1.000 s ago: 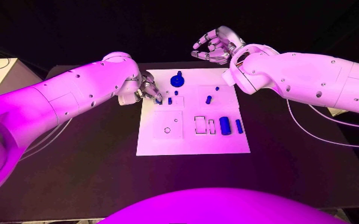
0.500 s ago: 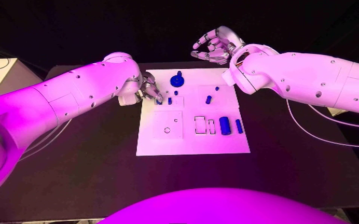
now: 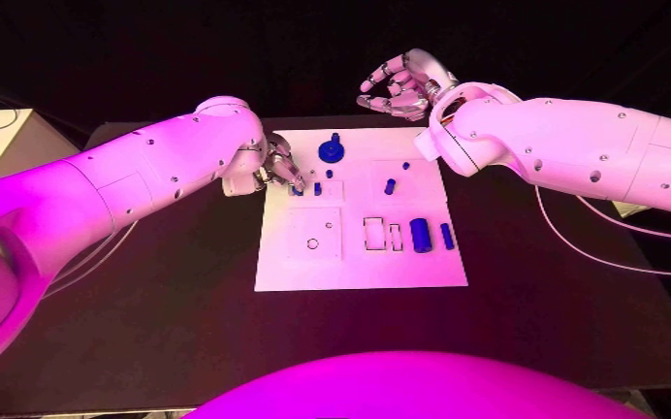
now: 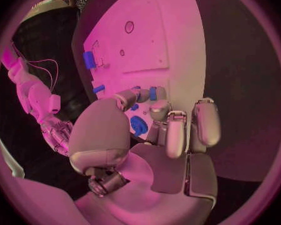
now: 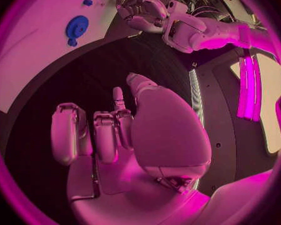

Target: Assemble the parts on the task board

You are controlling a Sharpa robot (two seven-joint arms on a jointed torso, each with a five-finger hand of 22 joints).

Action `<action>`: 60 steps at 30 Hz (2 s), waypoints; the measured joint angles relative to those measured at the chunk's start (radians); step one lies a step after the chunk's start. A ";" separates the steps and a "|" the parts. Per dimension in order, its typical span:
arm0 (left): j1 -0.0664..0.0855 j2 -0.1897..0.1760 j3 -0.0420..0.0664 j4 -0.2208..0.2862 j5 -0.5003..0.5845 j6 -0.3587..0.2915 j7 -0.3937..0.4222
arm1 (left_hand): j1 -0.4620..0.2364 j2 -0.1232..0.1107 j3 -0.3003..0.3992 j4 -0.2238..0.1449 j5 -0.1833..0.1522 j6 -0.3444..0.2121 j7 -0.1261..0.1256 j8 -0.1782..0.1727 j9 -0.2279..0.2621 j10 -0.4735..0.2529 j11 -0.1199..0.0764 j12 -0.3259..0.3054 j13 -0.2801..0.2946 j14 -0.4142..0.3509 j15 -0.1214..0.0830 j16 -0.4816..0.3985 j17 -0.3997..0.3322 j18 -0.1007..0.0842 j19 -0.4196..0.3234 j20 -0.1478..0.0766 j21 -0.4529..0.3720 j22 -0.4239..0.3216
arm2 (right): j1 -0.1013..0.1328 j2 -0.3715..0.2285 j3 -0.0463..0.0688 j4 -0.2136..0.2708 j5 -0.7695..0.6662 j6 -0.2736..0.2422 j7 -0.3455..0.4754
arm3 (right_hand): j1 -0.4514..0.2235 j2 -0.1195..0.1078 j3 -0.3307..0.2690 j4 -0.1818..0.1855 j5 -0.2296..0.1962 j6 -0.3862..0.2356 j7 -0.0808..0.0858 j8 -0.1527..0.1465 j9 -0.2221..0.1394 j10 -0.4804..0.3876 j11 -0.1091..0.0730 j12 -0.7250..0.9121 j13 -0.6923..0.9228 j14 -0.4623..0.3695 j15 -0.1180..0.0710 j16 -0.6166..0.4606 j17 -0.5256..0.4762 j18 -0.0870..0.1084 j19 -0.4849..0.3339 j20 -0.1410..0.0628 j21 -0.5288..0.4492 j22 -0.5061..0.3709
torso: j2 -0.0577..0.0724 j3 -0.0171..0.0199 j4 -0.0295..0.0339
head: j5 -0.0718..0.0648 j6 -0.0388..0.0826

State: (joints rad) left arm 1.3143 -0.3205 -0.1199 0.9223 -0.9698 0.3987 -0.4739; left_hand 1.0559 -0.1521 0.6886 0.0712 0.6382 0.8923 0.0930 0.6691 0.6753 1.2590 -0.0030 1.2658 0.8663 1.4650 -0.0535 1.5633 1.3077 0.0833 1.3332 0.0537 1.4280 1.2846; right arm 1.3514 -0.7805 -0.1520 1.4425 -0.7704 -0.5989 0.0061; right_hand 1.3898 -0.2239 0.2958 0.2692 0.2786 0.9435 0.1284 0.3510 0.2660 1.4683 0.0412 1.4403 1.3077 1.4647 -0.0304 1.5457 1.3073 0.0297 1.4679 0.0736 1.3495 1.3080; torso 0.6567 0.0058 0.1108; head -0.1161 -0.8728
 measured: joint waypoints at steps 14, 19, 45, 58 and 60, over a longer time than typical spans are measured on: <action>0.005 0.038 0.002 -0.052 0.009 0.051 -0.022 | -0.018 0.018 0.008 -0.022 -0.016 0.005 -0.005 0.003 0.005 0.028 -0.004 0.015 0.028 0.000 0.000 0.004 0.000 0.000 0.000 0.000 0.000 0.000 | 0.000 0.003 0.000 0.000 0.000 0.000 0.000 | 0.000 0.000 0.000 0.000 0.000 0.000 0.000 0.000 0.000 0.000 0.000 0.000 0.000 0.000 0.000 0.000 0.001 0.000 0.000 0.000 0.000 0.000 | 0.000 0.0001 -0.0006 | 0.003 0.000; 0.006 0.044 0.002 -0.060 0.014 0.054 -0.027 | -0.029 0.029 0.008 -0.022 -0.040 0.005 -0.005 0.003 0.011 0.037 -0.006 0.020 0.042 0.002 -0.002 0.004 0.000 0.000 0.004 -0.004 0.000 0.004 | 0.000 0.004 0.000 0.000 0.000 0.000 -0.001 | 0.000 0.000 0.000 0.000 0.000 0.000 0.000 0.000 0.000 0.000 0.000 0.000 0.000 0.000 0.000 0.000 0.001 0.000 0.000 0.000 0.000 0.000 | 0.000 0.0001 -0.0006 | 0.001 0.000; 0.007 0.052 0.002 -0.056 0.017 0.040 -0.033 | -0.045 0.045 -0.013 -0.052 -0.095 0.009 -0.009 0.002 0.014 0.053 -0.011 0.020 0.056 0.000 -0.007 0.004 0.000 0.000 0.014 -0.007 -0.001 0.005 | 0.000 0.002 0.000 0.002 0.000 0.001 -0.001 | 0.000 0.000 0.000 0.000 0.000 0.000 0.000 0.000 0.000 0.000 0.000 0.000 0.000 0.000 0.000 -0.006 0.000 0.000 0.000 0.000 0.000 -0.001 | -0.001 -0.0004 -0.0002 | -0.003 0.000; 0.006 0.050 0.002 -0.056 0.016 0.040 -0.032 | -0.058 0.008 -0.027 -0.064 -0.101 0.022 -0.030 0.004 0.013 0.062 -0.020 0.020 0.056 0.000 -0.015 0.004 0.000 0.000 0.018 -0.011 -0.008 0.000 | 0.000 0.000 0.000 0.002 0.000 0.001 -0.001 | 0.000 0.000 0.000 0.000 0.000 0.000 0.000 0.000 0.001 0.000 0.000 0.000 0.000 0.000 0.000 -0.006 0.000 0.000 0.000 0.000 -0.005 -0.001 | -0.001 -0.0011 0.0000 | -0.005 0.000; 0.006 0.050 0.002 -0.057 0.016 0.040 -0.032 | -0.039 0.013 -0.023 -0.068 -0.101 0.022 -0.030 0.004 0.012 0.062 -0.020 0.020 0.057 0.000 -0.015 0.004 0.000 0.000 0.018 -0.011 -0.008 0.000 | 0.000 0.000 0.000 0.002 0.000 0.001 -0.001 | 0.000 0.000 0.000 0.000 0.000 0.000 0.000 0.000 0.001 0.000 0.000 0.000 0.000 0.000 0.000 -0.006 0.000 0.000 0.000 0.000 -0.005 0.000 | -0.001 -0.0012 0.0000 | -0.004 0.000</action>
State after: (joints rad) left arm 1.3204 -0.2710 -0.1177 0.8656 -0.9543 0.4386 -0.5058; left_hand 1.0164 -0.1391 0.6654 0.0035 0.5376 0.9142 0.0634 0.6729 0.6871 1.3213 -0.0231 1.2858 0.9238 1.4652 -0.0681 1.5673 1.3077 0.0834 1.3510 0.0429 1.4201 1.2851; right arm 1.3514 -0.7803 -0.1520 1.4449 -0.7707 -0.5984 0.0046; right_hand 1.3899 -0.2239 0.2958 0.2692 0.2786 0.9435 0.1284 0.3510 0.2666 1.4683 0.0411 1.4403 1.3077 1.4647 -0.0304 1.5401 1.3076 0.0296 1.4679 0.0736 1.3447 1.3077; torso 0.6558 0.0047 0.1108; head -0.1202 -0.8728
